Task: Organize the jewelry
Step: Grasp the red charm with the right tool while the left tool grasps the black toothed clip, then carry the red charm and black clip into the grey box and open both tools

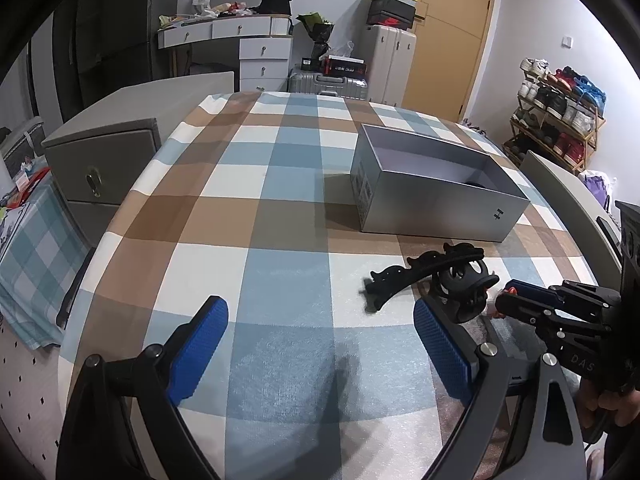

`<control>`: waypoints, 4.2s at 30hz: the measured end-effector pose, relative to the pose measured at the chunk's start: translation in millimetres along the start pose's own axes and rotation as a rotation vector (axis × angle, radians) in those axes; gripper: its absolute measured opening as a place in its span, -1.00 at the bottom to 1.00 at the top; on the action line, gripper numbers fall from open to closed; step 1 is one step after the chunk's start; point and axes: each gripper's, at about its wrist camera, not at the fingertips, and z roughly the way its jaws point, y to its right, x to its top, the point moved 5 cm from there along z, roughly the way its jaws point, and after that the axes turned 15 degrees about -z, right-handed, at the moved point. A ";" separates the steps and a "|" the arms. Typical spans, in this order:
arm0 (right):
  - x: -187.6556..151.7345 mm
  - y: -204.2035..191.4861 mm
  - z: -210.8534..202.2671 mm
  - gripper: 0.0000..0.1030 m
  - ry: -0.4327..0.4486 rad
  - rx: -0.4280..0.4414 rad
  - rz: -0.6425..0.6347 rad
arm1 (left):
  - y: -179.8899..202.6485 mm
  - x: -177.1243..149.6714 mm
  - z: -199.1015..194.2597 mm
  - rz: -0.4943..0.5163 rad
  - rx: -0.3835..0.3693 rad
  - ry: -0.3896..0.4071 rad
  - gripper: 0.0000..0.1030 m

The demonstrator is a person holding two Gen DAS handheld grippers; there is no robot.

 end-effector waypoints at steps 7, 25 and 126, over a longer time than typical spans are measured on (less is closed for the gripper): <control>-0.1 2.3 -3.8 -0.64 0.019 -0.007 0.014 | 8.7 2.5 0.7 0.045 -0.009 0.004 0.78; -5.7 10.2 -21.1 -0.64 0.086 -0.009 0.053 | 40.3 10.7 39.6 0.259 -0.116 -0.131 0.77; 90.0 100.7 17.7 -0.62 0.242 0.038 0.141 | 124.8 75.2 77.0 0.513 -0.282 -0.179 -0.73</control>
